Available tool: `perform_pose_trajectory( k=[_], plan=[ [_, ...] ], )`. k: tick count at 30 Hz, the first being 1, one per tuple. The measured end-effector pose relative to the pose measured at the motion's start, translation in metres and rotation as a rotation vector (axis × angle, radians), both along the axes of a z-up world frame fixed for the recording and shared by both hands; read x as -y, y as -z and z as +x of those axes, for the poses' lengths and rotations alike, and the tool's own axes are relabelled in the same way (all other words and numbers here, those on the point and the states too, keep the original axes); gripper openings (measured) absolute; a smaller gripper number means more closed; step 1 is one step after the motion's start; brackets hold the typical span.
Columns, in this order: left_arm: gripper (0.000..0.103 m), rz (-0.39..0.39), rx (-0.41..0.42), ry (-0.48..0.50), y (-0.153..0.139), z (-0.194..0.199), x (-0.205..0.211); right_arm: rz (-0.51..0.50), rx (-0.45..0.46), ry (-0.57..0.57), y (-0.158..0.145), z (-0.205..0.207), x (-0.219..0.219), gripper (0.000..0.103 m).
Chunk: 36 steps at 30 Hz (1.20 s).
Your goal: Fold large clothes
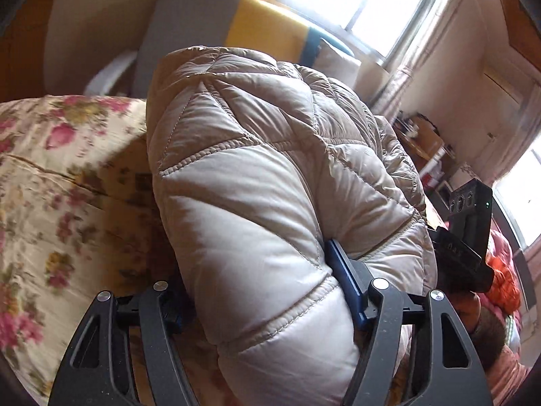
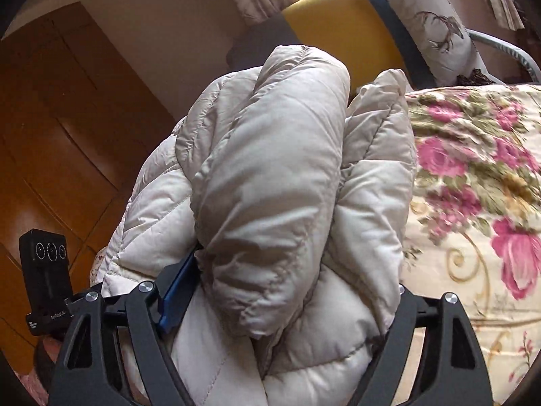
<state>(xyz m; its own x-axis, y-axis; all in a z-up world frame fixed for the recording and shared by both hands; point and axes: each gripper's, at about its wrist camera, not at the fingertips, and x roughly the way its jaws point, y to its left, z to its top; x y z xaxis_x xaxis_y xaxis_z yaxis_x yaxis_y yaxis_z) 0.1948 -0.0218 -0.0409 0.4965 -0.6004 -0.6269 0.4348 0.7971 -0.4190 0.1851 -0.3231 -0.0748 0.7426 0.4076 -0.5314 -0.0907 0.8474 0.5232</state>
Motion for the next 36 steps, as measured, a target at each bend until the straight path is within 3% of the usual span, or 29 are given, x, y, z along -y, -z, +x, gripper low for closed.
perform_pose_trajectory(
  k=[2, 4, 6, 7, 9, 13, 16, 21, 25, 27, 29, 31, 36],
  plan=[
    [0.067, 0.016, 0.017, -0.036, 0.003, 0.01, -0.01, -0.013, 0.015, -0.001, 0.004, 0.016, -0.012, 0.081],
    [0.067, 0.04, 0.0, -0.058, 0.015, 0.024, -0.013, -0.04, 0.014, 0.035, 0.018, 0.031, -0.022, 0.088],
    [0.076, 0.042, -0.014, -0.071, 0.025, 0.037, -0.014, -0.05, 0.0, 0.103, 0.031, 0.034, -0.02, 0.101],
    [0.084, 0.054, 0.003, -0.078, 0.028, 0.035, -0.012, -0.04, -0.011, 0.132, 0.034, 0.035, -0.018, 0.101],
    [0.087, 0.086, 0.051, -0.086, 0.025, 0.03, -0.008, -0.049, -0.031, 0.168, 0.03, 0.026, -0.013, 0.101],
    [0.091, 0.103, 0.101, -0.134, 0.019, 0.017, -0.005, -0.272, 0.069, 0.267, -0.023, -0.004, -0.022, 0.101],
    [0.091, 0.079, 0.092, -0.165, 0.017, 0.016, -0.008, -0.346, 0.201, 0.298, -0.072, -0.006, -0.027, 0.101],
    [0.091, 0.116, 0.145, -0.188, 0.005, 0.012, -0.016, -0.465, 0.156, 0.204, -0.101, 0.086, -0.067, 0.101],
    [0.095, 0.209, 0.234, -0.174, 0.001, -0.003, -0.011, -0.529, 0.079, 0.18, -0.08, 0.147, -0.09, 0.101],
    [0.097, 0.241, 0.237, -0.174, 0.004, -0.001, -0.01, -0.576, -0.062, 0.214, -0.052, 0.171, -0.085, 0.101],
    [0.1, 0.203, 0.203, -0.178, 0.008, 0.006, -0.013, -0.546, -0.158, 0.293, -0.021, 0.181, -0.067, 0.101],
    [0.1, 0.125, 0.12, -0.151, 0.015, 0.017, -0.013, -0.538, -0.169, 0.379, -0.001, 0.176, -0.053, 0.101],
    [0.1, 0.08, 0.028, -0.174, 0.023, 0.02, -0.015, -0.512, -0.166, 0.382, 0.005, 0.173, -0.042, 0.101]
  ],
)
